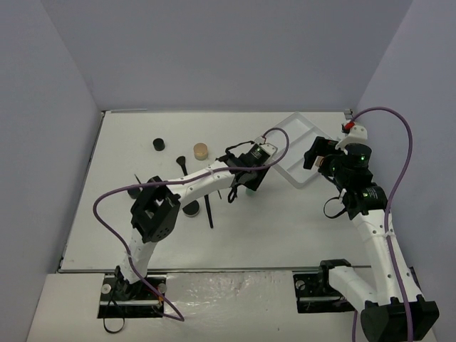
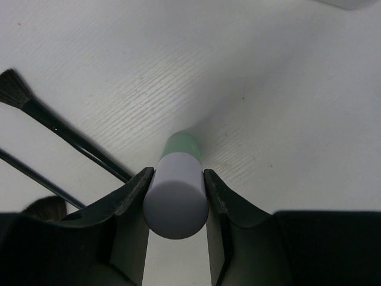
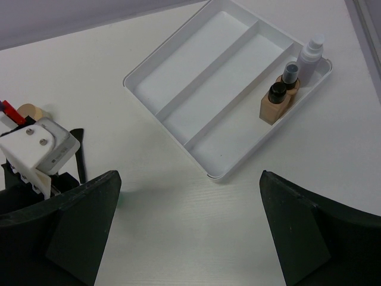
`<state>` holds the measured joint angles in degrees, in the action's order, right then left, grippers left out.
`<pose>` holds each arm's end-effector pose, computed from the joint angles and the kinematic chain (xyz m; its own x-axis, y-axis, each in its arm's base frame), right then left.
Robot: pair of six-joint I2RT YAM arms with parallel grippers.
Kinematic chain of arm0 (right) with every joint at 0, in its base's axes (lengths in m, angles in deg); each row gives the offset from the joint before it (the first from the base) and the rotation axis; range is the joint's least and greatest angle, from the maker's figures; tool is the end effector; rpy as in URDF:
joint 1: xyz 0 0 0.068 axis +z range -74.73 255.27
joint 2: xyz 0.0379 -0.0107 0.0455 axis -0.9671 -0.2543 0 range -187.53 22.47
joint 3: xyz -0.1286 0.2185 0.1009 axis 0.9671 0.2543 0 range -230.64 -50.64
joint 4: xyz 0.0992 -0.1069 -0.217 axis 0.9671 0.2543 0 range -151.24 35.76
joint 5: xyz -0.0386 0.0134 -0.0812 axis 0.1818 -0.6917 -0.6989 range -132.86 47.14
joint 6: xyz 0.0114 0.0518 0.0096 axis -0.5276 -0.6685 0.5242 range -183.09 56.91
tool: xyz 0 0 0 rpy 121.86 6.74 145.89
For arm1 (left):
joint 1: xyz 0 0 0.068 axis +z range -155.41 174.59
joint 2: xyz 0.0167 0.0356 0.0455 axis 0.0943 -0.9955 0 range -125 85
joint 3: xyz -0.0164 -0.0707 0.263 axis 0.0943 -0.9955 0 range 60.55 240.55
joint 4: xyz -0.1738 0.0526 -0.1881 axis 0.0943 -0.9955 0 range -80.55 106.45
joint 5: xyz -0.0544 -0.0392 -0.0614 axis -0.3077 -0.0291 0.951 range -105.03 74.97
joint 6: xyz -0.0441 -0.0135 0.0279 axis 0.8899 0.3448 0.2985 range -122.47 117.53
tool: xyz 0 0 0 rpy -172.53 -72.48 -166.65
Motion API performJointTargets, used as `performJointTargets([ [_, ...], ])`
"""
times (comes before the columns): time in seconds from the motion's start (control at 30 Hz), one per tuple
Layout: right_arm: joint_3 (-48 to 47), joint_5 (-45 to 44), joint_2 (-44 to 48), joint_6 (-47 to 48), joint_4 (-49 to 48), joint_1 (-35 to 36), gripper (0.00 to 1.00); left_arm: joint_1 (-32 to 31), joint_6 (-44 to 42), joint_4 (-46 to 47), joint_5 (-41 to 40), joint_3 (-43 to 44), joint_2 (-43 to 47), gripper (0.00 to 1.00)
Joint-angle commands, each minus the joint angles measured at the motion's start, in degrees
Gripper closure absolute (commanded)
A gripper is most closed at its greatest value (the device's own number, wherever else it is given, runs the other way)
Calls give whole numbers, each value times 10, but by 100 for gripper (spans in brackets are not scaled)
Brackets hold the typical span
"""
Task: Organize the makeup
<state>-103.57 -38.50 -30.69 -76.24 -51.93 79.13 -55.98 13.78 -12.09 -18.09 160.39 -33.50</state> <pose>0.2142 0.0171 0.3657 -0.1933 0.2145 -0.9574 -0.1006 0.9663 0.2368 0.3010 -0.3633 0.2437 -0.6567 0.3588 -0.6633 0.5880 0.7944 -0.1525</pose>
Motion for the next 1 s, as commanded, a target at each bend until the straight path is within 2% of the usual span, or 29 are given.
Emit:
performJointTargets([
  [0.0,-15,-1,3,10,-17,4,0,-14,0,31,-19,-7,34,80],
  [0.17,-21,15,-4,14,-17,4,0,-13,5,46,-32,-37,60,52],
  [0.37,-24,28,-4,22,-17,5,0,-13,13,49,-35,-43,72,33],
  [0.43,-26,34,-2,28,-17,5,0,-13,15,49,-37,-42,81,23],
  [0.67,-46,54,-4,47,-17,13,0,-12,15,43,-43,-28,132,9],
  [0.83,-77,81,-17,57,-16,23,0,-1,16,38,-56,-47,205,6],
  [0.97,-97,115,-33,69,-16,37,0,41,26,34,-61,-72,276,5],
])
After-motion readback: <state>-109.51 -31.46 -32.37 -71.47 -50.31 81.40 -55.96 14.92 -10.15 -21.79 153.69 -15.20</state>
